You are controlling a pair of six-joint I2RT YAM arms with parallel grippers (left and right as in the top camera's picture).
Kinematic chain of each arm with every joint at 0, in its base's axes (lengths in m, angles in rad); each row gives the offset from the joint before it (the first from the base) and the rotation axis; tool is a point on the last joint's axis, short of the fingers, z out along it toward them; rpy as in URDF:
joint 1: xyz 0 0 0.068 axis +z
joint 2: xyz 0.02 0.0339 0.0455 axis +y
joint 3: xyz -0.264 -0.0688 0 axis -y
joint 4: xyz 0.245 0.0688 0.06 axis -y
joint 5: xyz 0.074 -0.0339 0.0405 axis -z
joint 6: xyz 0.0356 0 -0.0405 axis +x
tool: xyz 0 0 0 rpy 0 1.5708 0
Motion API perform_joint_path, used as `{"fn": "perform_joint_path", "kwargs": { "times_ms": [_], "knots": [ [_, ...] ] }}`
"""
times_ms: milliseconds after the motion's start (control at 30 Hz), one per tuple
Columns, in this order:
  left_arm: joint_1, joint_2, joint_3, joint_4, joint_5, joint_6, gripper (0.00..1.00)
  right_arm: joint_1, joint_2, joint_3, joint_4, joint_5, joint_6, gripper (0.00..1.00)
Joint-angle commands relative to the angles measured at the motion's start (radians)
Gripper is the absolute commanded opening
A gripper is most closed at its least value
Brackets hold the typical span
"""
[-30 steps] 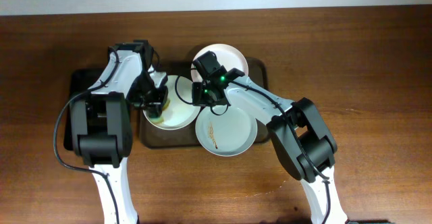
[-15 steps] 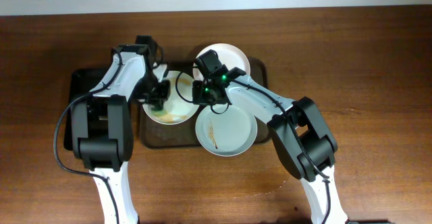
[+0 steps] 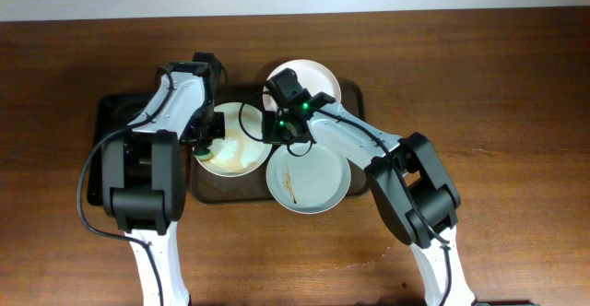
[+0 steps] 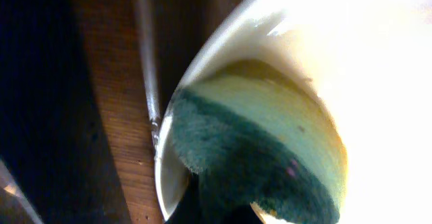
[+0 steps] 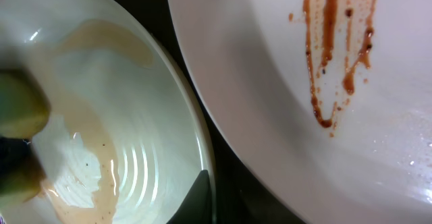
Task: Clean dirty plates on tray and stack at the side
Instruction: 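Scrub the left white plate with the sponge in the left gripper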
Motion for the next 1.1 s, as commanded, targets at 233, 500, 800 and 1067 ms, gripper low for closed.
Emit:
{"fn": "perform_joint_path", "kwargs": {
  "times_ms": [233, 500, 800, 1067],
  "knots": [
    [0.032, 0.111, -0.069, 0.282, 0.105, -0.091, 0.01, -0.006, 0.016, 0.006, -0.013, 0.018, -0.006, 0.04],
    [0.031, 0.111, -0.069, 0.064, 0.667, 0.444, 0.01, -0.006, 0.016, 0.006, -0.010, 0.017, -0.006, 0.04],
    [0.032, 0.111, -0.069, 0.112, -0.117, -0.125, 0.01, -0.006, 0.016, 0.006, -0.012, 0.018, -0.006, 0.04],
    [0.032, 0.111, -0.069, 0.063, 0.801, 0.402, 0.01, -0.006, 0.016, 0.006, -0.010, 0.017, -0.006, 0.04]
  ]
}}
